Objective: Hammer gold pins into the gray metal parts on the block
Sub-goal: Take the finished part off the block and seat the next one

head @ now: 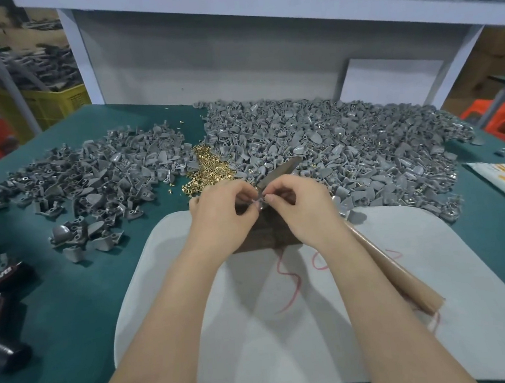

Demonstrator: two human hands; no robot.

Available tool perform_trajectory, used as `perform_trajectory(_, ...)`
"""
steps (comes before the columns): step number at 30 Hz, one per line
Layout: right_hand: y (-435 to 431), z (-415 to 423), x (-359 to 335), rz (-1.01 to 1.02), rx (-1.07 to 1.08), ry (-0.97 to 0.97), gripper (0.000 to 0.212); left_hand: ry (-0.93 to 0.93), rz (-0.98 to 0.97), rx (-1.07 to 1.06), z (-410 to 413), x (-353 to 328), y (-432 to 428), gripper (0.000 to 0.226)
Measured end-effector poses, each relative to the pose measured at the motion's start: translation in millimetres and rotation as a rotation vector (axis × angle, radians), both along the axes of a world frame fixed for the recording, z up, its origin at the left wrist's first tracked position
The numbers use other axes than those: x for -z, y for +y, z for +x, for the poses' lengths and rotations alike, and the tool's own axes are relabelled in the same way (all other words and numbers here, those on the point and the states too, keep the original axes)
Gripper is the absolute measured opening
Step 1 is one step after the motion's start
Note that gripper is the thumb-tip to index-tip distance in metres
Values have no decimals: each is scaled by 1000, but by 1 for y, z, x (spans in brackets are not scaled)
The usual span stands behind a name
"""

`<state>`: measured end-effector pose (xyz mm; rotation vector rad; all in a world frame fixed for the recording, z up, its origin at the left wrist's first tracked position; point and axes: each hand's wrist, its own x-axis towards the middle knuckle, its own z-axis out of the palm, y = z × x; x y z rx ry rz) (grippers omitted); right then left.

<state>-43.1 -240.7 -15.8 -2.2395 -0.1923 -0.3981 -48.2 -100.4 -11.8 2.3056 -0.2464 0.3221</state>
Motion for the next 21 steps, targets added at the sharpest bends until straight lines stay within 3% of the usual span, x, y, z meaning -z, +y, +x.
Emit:
perform_trajectory(8,4,-1,0,-52,-10,-56,10,24,16,17,1,1,1,13)
perform_trajectory(21,16,0,-14,-479,62,-66,12,9,72,-34,3,2,1,4)
